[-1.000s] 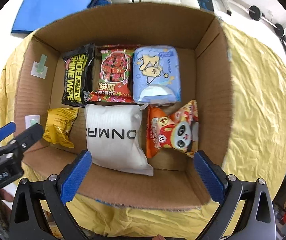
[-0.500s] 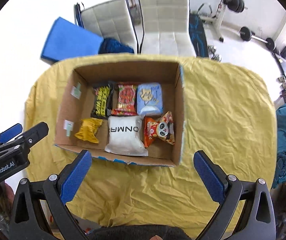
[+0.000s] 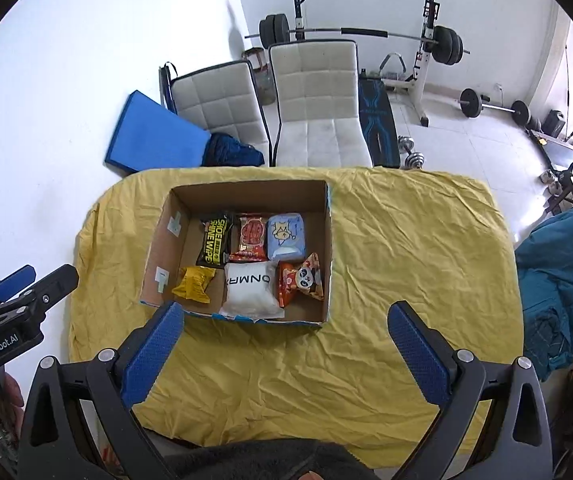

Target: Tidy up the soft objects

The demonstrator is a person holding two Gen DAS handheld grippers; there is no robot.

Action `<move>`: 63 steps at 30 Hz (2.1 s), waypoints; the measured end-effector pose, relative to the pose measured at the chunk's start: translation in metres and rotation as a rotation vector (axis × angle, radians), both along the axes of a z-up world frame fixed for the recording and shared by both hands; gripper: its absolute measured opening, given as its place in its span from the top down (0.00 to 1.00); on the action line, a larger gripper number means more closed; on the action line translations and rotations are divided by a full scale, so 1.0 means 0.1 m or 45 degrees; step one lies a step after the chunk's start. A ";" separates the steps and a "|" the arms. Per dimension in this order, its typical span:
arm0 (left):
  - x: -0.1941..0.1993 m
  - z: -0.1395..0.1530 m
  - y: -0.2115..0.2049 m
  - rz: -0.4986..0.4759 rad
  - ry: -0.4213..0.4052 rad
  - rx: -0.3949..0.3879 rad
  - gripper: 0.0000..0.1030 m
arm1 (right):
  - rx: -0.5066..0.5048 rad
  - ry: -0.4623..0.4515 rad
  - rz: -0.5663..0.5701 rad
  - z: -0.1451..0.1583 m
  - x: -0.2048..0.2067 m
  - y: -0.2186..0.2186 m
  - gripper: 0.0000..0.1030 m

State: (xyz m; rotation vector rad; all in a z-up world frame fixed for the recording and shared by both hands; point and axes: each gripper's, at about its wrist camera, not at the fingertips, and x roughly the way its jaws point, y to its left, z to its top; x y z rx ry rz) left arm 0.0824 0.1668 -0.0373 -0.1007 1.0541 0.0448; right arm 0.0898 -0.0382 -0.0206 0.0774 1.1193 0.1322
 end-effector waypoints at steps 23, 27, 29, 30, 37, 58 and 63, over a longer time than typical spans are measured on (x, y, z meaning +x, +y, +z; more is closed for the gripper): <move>-0.29 0.24 -0.10 -0.037 -0.068 0.044 0.05 | -0.059 -0.066 -0.020 0.31 -0.25 0.08 0.00; -0.31 0.24 -0.10 -0.041 -0.069 0.041 0.05 | -0.054 -0.067 -0.021 0.31 -0.26 0.08 0.00; -0.31 0.24 -0.10 -0.043 -0.066 0.039 0.05 | -0.056 -0.065 -0.020 0.30 -0.26 0.08 0.00; -0.32 0.24 -0.10 -0.041 -0.062 0.040 0.05 | -0.054 -0.065 -0.018 0.30 -0.26 0.07 0.00; -0.32 0.25 -0.09 -0.027 -0.056 0.041 0.05 | -0.070 -0.068 -0.028 0.30 -0.26 0.07 0.00; -0.30 0.22 -0.04 -0.031 -0.045 0.040 0.05 | -0.082 -0.062 -0.036 0.26 -0.25 0.03 0.00; -0.28 0.20 -0.08 -0.052 -0.034 0.049 0.05 | -0.079 -0.060 -0.036 0.25 -0.24 0.02 0.00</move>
